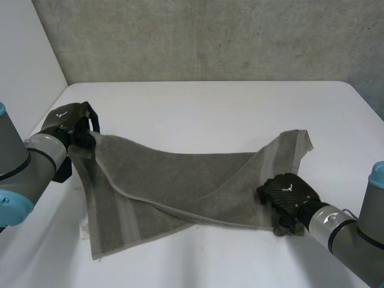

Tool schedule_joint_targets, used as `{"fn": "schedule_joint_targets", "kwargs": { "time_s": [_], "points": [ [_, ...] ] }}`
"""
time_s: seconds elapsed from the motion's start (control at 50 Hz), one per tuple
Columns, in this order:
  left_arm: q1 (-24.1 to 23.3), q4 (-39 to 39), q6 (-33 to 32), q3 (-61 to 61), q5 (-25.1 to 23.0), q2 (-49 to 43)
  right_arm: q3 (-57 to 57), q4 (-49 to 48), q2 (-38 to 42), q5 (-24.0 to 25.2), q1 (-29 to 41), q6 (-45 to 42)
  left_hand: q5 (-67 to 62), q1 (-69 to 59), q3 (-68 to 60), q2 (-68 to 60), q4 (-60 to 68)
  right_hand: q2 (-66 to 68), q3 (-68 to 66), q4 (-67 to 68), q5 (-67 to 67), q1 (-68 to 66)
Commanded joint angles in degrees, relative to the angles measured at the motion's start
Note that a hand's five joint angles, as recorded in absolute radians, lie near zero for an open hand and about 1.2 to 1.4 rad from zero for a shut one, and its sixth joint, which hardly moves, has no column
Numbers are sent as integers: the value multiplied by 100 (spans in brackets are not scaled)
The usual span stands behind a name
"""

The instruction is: Fold the towel.

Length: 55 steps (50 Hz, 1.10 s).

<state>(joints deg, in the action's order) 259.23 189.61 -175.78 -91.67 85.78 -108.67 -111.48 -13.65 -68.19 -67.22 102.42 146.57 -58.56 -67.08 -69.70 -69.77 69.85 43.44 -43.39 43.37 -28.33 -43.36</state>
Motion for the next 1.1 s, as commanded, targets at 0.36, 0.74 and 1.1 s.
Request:
{"fn": "schedule_joint_targets", "kwargs": {
  "time_s": [0.36, 0.74, 1.1],
  "points": [
    [-4, -3, 0, -9, 0, -5, 496, -85, 315, -142, 24, 100, -1144, -1292, -1030, -1023, 1015, 2157, -2162, 2165, -2668, -2166],
    [-92, -292, -359, -316, -18, 1275, 1258, 1010, -1933, -564, -82, 443, -1144, -1292, -1030, -1023, 1015, 3656, -3661, 3663, -4167, -3664],
    [-30, -1919, -2514, -958, -413, 2359, 3300, 5215, -1645, -433, -864, -735, -1144, -1292, -1030, -1023, 1015, 3656, -3661, 3663, -4167, -3664]
  ]
}}
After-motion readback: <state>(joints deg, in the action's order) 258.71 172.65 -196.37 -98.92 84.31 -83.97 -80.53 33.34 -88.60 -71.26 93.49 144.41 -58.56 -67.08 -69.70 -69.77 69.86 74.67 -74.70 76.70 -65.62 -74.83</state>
